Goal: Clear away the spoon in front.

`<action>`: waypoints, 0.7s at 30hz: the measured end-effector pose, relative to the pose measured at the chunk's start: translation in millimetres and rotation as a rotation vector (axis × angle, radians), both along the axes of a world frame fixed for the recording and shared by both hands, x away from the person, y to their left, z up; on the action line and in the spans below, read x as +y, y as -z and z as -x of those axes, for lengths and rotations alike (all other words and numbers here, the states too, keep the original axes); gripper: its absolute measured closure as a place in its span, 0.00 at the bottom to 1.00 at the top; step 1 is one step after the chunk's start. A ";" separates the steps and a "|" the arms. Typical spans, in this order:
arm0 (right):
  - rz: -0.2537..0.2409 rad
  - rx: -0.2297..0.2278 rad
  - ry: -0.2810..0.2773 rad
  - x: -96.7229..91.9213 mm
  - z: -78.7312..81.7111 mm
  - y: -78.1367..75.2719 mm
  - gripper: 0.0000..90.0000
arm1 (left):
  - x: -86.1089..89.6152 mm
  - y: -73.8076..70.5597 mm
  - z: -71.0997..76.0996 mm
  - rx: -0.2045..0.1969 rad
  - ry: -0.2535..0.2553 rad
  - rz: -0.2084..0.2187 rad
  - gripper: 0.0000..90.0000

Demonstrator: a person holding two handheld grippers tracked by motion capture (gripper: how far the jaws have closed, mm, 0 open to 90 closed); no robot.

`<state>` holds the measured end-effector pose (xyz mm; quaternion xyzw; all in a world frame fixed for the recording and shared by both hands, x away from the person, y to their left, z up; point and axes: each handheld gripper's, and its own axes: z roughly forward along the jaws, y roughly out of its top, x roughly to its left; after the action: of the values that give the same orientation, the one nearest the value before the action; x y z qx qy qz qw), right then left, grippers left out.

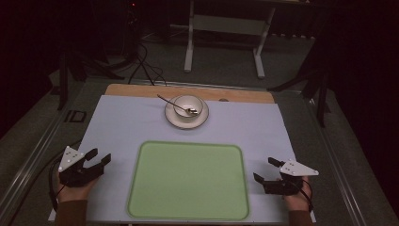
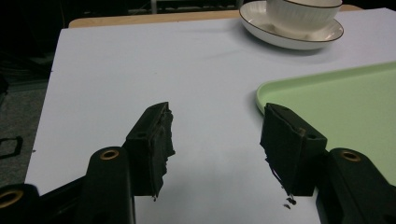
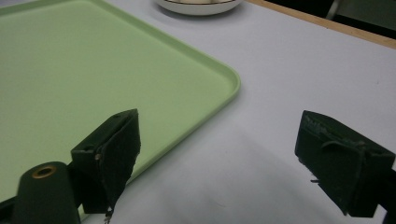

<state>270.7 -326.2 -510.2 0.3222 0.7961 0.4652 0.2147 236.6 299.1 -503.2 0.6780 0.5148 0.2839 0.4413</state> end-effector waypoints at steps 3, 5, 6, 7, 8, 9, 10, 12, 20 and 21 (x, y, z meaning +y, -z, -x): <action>-0.002 -0.001 0.001 -0.7 -0.1 0.1 0.16 | -0.7 0.1 -0.9 0.000 0.001 -0.005 0.47; -0.003 -0.003 0.001 -1.0 -0.4 0.1 0.16 | -1.9 0.7 -2.1 0.003 0.000 -0.013 0.47; -0.003 -0.002 0.002 -1.1 -0.6 0.2 0.16 | -1.9 0.7 -2.1 0.003 0.000 -0.013 0.47; -0.003 -0.002 0.002 -1.1 -0.6 0.2 0.16 | -1.9 0.9 -2.4 0.004 -0.001 -0.011 0.47; -0.001 -0.002 0.003 -1.2 -0.7 0.3 0.16 | -1.7 0.9 -2.9 0.004 -0.001 -0.007 0.47; 0.000 0.000 0.003 -1.2 -0.7 0.4 0.16 | -1.8 1.0 -3.4 0.005 -0.003 -0.004 0.47; 0.000 0.000 0.003 -1.1 -0.8 0.6 0.16 | -2.1 1.1 -4.2 0.006 -0.004 0.000 0.47; 0.001 0.000 0.003 -1.0 -0.9 0.7 0.16 | -3.3 1.3 -5.1 0.005 -0.005 0.004 0.47; -0.005 0.002 0.008 -1.4 -0.2 0.7 0.16 | -11.2 -8.5 -11.6 -0.005 0.011 0.006 0.46; -0.006 0.001 0.008 -1.6 -0.1 0.6 0.16 | -12.5 -10.2 -12.1 -0.008 0.020 0.003 0.46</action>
<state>270.9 -327.8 -510.8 0.3260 0.7936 0.4665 0.2152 248.8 286.5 -492.9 0.6814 0.5068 0.2814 0.4469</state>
